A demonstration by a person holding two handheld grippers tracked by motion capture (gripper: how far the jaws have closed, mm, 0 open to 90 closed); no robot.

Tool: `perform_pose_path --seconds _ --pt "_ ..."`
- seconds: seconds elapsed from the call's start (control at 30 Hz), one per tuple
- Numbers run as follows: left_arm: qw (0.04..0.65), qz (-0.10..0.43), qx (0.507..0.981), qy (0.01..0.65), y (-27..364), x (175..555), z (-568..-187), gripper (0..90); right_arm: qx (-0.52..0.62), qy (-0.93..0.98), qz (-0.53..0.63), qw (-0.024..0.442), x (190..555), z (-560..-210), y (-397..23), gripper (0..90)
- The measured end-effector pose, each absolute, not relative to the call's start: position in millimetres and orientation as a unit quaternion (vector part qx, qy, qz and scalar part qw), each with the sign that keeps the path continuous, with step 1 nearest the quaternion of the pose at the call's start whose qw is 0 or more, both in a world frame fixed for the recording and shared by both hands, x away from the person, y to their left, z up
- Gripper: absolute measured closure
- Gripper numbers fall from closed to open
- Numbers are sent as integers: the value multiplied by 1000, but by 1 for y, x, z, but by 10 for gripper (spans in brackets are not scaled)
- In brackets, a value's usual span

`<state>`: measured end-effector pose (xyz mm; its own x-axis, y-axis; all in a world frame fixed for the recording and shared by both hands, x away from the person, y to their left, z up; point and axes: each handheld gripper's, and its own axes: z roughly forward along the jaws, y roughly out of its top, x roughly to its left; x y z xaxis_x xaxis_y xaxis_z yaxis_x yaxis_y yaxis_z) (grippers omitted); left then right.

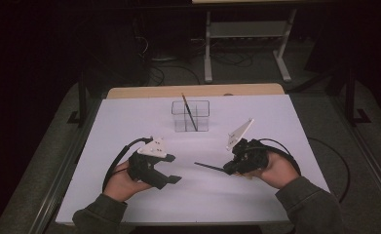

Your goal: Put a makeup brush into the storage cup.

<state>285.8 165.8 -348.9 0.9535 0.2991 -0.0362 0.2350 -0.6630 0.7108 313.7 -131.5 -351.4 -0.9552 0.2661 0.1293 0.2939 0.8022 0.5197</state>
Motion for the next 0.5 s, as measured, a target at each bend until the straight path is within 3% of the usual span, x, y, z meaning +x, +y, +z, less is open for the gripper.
perform_pose_path --seconds 0.5 --pt "370 32 921 121 155 283 -349 388 -94 -957 -273 41 303 -350 -95 825"
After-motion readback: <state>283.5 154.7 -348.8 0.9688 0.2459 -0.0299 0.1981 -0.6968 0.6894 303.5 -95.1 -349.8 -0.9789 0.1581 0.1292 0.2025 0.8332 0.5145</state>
